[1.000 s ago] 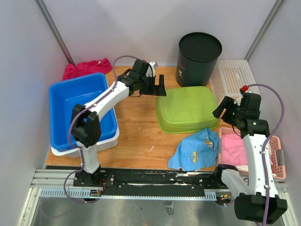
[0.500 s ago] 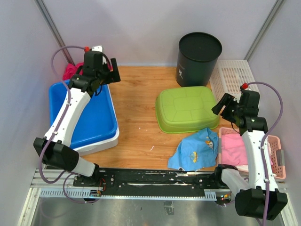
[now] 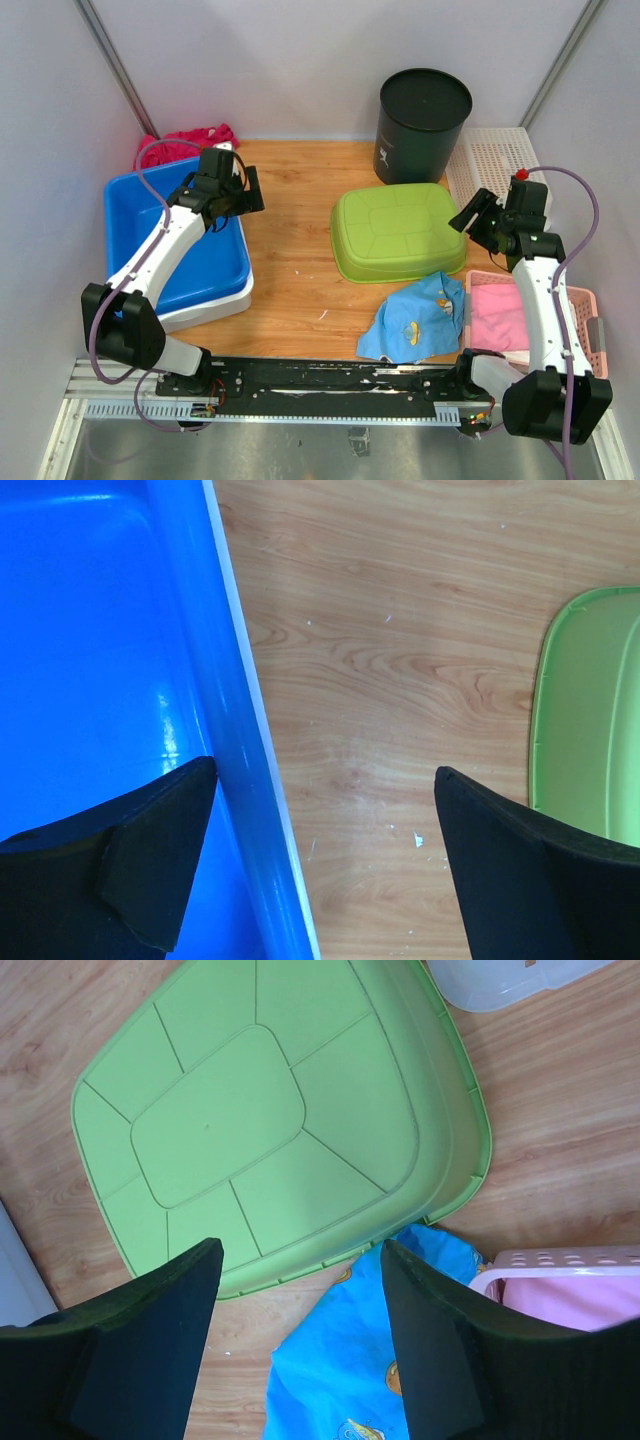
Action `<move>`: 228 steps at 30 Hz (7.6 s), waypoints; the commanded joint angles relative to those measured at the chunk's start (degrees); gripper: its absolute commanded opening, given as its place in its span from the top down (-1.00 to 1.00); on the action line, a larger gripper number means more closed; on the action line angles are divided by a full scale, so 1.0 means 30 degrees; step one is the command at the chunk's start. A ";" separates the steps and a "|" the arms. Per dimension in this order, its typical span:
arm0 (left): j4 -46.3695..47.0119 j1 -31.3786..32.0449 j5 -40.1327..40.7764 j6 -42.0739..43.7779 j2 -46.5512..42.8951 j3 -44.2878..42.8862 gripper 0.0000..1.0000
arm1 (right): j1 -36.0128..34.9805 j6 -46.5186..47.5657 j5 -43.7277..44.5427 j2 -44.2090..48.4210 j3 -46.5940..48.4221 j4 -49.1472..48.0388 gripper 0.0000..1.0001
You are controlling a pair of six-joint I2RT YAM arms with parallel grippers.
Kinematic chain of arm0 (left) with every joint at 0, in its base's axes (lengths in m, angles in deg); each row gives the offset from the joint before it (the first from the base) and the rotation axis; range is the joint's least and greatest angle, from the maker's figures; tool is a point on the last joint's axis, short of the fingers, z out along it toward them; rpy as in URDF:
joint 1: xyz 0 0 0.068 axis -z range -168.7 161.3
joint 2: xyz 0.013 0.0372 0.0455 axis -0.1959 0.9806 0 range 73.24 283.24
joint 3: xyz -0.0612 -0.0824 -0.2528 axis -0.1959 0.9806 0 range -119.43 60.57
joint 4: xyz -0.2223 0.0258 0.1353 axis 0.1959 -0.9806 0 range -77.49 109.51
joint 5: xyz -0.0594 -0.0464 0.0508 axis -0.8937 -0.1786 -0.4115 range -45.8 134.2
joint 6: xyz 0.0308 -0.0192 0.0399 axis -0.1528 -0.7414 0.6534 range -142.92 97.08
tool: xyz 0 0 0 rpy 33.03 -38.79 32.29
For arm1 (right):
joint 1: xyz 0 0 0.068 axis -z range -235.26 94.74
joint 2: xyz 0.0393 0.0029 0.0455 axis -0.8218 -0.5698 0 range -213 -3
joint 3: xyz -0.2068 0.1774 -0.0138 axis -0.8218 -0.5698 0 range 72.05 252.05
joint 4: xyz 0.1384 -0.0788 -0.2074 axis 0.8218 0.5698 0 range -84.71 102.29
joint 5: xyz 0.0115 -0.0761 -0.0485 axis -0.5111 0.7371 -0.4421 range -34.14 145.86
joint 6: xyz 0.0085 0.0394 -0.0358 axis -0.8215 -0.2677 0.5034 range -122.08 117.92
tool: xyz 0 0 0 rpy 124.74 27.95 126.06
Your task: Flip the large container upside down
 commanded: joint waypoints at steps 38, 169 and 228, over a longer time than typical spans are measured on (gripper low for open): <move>0.2552 0.0360 -0.0674 -0.1334 -0.2650 0.1130 -0.60 | -0.1237 -0.1294 0.1260 -0.0103 0.1236 0.0180 -0.27; -0.0543 0.1423 -0.5291 -0.0043 -0.1379 -1.4693 0.99 | -0.1237 -0.1236 -0.0263 0.1297 -0.0061 -0.0035 -0.22; 2.5655 0.1404 -1.0021 -2.4195 -0.4276 0.5054 0.99 | -0.1237 -0.1022 -0.0171 0.1559 -0.0103 0.0304 -0.22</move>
